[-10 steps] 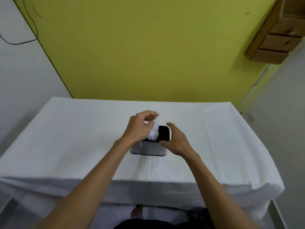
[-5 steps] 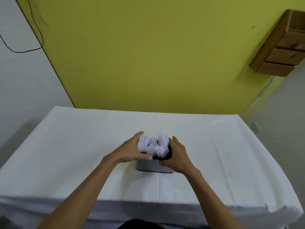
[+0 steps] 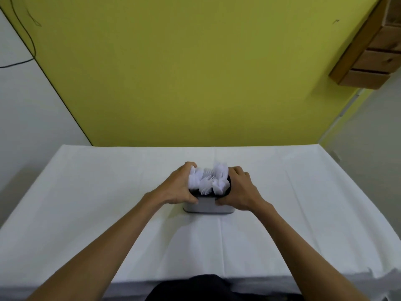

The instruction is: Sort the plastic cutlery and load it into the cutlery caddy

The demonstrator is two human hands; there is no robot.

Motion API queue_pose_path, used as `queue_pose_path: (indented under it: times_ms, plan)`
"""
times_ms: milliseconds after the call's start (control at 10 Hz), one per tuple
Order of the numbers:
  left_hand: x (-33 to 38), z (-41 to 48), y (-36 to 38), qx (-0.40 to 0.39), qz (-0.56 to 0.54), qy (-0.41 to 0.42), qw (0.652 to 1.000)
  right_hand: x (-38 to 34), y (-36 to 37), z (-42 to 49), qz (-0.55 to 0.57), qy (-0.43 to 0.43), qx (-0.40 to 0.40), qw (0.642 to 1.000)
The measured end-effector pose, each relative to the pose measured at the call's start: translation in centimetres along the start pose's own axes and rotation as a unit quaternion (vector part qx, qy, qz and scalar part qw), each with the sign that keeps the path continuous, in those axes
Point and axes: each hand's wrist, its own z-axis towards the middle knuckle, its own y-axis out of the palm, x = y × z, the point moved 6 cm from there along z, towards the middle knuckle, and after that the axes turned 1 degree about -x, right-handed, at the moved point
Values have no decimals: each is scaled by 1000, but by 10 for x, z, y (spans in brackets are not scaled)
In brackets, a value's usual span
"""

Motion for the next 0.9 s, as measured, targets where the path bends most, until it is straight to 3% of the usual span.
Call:
queue_pose_path:
  times_ms: [200,600,900]
  plan:
    - [2,53,-52,44,24,-24,998,-22,-26,76,-16,-19,12,1000]
    - [-34,95,-43,6,-26,-103,994,-8,-12,130,-18,-20,-4,1000]
    - [-6,100,-94,-103,33,-116,987,-8,-66,134,-90,-34,-90,991]
